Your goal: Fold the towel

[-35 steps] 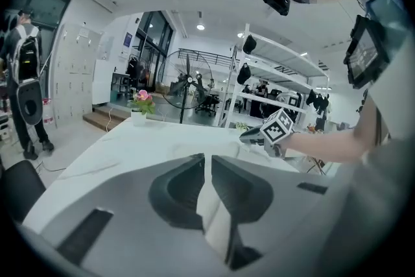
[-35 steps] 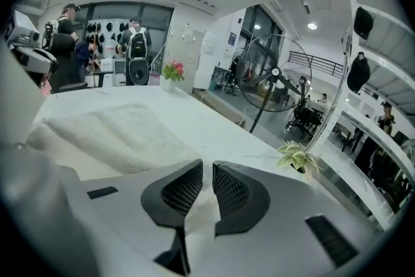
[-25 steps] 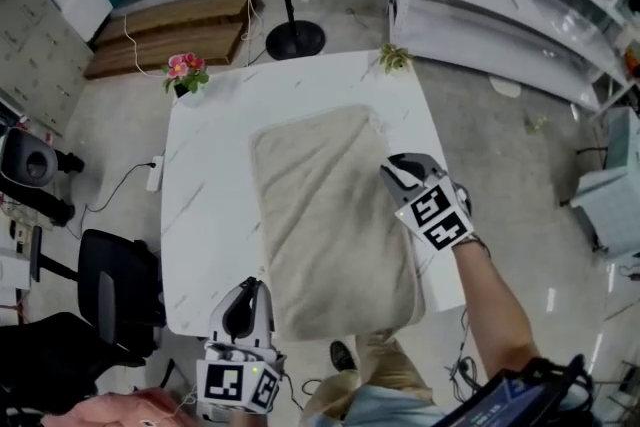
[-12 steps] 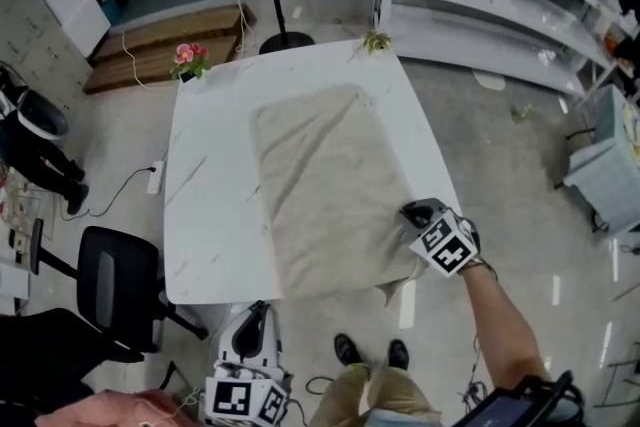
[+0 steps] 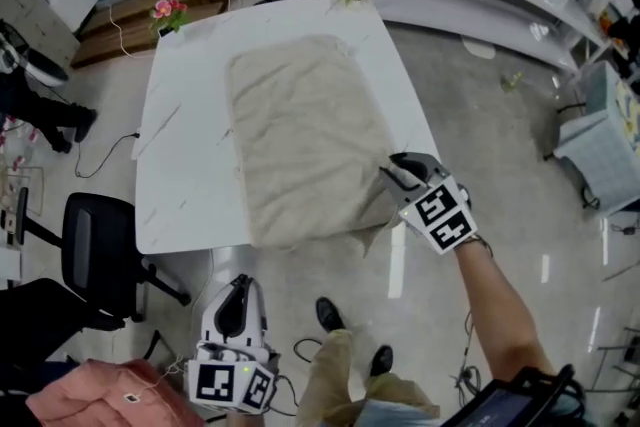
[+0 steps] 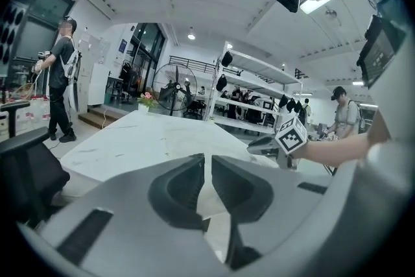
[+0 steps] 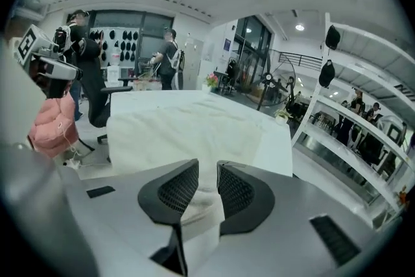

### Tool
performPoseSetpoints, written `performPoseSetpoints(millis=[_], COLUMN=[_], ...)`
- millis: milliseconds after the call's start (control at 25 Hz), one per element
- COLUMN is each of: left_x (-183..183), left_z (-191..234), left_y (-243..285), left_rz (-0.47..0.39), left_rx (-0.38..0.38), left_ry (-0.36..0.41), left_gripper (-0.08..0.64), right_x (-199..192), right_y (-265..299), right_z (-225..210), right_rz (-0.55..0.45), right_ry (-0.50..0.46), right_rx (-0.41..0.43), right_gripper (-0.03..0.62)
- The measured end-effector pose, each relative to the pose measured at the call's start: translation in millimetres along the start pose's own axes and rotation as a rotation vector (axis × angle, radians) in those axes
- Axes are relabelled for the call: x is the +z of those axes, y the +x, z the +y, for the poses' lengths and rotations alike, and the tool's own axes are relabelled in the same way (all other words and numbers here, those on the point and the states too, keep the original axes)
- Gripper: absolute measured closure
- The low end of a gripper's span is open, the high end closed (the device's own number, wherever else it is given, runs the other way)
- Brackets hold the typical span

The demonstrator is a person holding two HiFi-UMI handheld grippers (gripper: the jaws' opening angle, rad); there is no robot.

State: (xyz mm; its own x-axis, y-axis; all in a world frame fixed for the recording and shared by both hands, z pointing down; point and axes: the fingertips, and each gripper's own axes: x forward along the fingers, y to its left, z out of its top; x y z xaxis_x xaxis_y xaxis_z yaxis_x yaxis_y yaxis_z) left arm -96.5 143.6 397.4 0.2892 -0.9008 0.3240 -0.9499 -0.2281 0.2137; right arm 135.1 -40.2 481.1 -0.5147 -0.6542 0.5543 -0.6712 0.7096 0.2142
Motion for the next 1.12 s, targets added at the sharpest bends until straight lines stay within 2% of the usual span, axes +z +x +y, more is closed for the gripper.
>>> performPoseSetpoints(millis=[120,360,520,640,760,800,920,1000,1080,1120], left_x=[-11.9,-42.0,-71.1,-94.0,-112.3,-117.3,-127.3,-130.8,-133.4,-134.3], left_z=[-21.7,-55.5,-66.7,-66.7,-61.6,-58.6,-47.4,-39.0,-30.2,-25.6], left_y=[-11.8,-30.9,-41.7,-50.3,-58.0,-60.3,-65.0,-67.1,-68.9,-69.6], left_rz=[0.001,-0.001,0.025,0.049,0.067,0.072,0.08,0.079,0.079,0.078], left_rx=[-0.001,0.007,0.018,0.031,0.042,0.047,0.067,0.081,0.091,0.094], left_ry=[-0.002,-0.013,-0.02,-0.029,-0.036,-0.038,-0.043,-0.049,-0.054,-0.056], left_gripper=[0.523,0.523,0.522,0.522,0.521,0.521,0.52,0.52,0.52,0.52], right_x=[-5.3,-47.2,-75.8,-88.1,-90.7,-90.3,-92.8,-101.9,-116.4,-122.7], right_y=[-32.8,-77.4,-82.9,-73.8,-62.4,-58.4,-43.5,-32.3,-22.3,-19.5], right_z=[16.8,56.6,96.6,128.8,149.3,153.8,154.4,145.9,140.3,138.6], right_rz=[-0.04,-0.053,-0.054,-0.064,-0.082,-0.087,-0.089,-0.072,-0.031,-0.014], right_ry=[-0.015,-0.006,0.044,0.099,0.158,0.175,0.219,0.268,0.32,0.338], right_rx=[-0.012,-0.006,0.024,0.026,-0.02,-0.045,-0.16,-0.234,-0.265,-0.271], right_gripper=[0.48,0.462,0.444,0.404,0.366,0.332,0.283,0.279,0.28,0.309])
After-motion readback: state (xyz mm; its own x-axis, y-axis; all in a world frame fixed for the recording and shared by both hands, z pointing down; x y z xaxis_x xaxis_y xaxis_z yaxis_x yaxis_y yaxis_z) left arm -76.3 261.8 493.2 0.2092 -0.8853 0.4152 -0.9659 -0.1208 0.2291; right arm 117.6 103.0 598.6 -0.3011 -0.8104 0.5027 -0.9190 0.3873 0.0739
